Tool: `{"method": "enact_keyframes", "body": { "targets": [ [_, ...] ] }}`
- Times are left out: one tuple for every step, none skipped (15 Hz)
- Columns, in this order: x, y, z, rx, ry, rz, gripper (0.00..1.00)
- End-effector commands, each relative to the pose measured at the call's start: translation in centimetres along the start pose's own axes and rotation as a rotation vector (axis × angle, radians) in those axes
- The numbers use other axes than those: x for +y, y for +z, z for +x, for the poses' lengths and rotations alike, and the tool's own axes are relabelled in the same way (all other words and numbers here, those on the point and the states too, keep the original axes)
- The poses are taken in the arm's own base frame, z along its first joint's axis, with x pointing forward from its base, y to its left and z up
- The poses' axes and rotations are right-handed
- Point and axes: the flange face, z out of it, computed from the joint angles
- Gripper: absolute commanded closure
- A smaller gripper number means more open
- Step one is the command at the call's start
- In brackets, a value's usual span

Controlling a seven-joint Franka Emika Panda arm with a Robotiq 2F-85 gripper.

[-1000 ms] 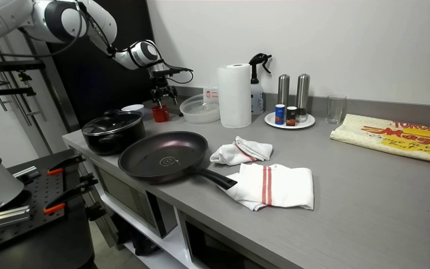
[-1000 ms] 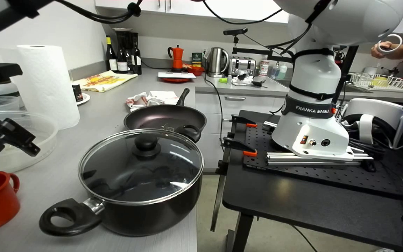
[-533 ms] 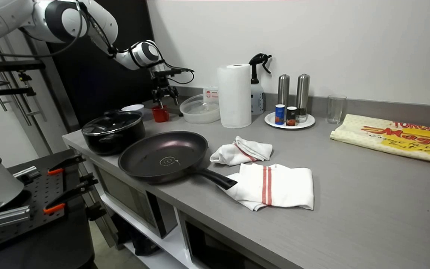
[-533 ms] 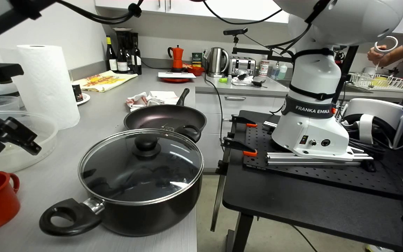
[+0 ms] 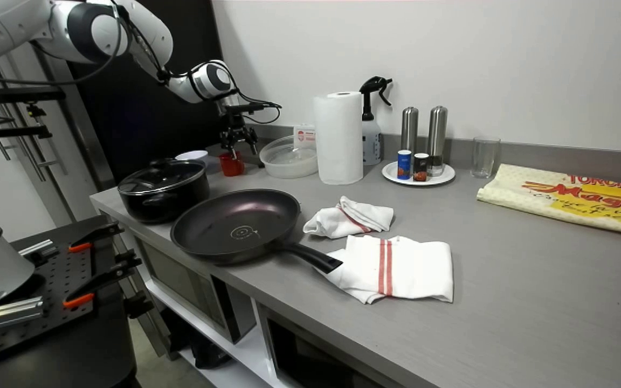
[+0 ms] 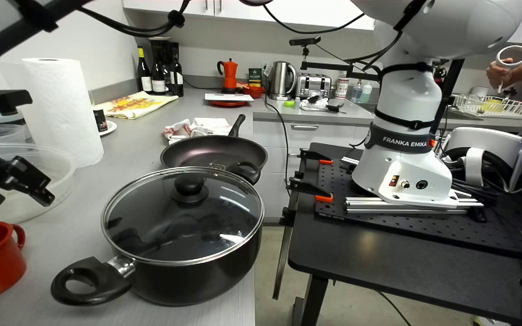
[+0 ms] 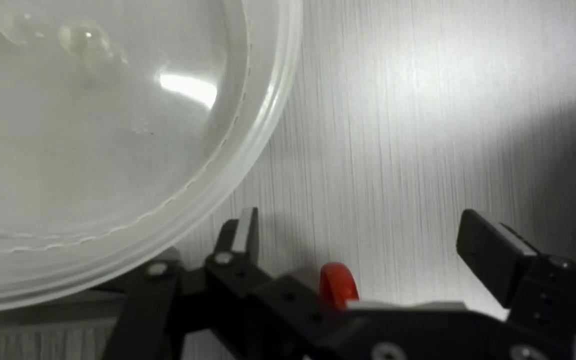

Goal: Move the red cup to the right

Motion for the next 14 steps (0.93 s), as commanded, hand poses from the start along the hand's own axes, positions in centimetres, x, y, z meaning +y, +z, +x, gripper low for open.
{"method": "enact_keyframes", "body": {
  "targets": [
    [-0.4, 0.5, 1.5, 0.041, -0.05, 0.0, 0.0],
    [-0.5, 0.7, 1.8, 0.051, -0.058, 0.001, 0.0],
    [-0.5, 0.9, 2.1, 0.061, -0.062, 0.001, 0.0],
    [-0.6, 1.2, 2.3, 0.069, -0.069, 0.002, 0.0],
    [-0.6, 1.3, 2.5, 0.077, -0.075, 0.001, 0.0],
    [-0.6, 1.4, 2.7, 0.082, -0.079, 0.0, 0.0],
    [-0.6, 1.5, 2.8, 0.089, -0.082, -0.001, 0.0],
    [-0.6, 1.7, 2.8, 0.095, -0.085, -0.003, 0.12],
    [-0.6, 1.7, 2.9, 0.098, -0.087, -0.003, 0.26],
    [-0.6, 1.7, 2.9, 0.102, -0.088, -0.004, 0.33],
    [-0.6, 1.7, 2.9, 0.105, -0.09, -0.004, 0.4],
    [-0.6, 1.7, 2.8, 0.109, -0.092, -0.005, 0.49],
    [-0.6, 1.7, 2.8, 0.113, -0.094, -0.006, 0.55],
    [-0.6, 1.7, 2.8, 0.116, -0.097, -0.006, 0.64]
  ]
}}
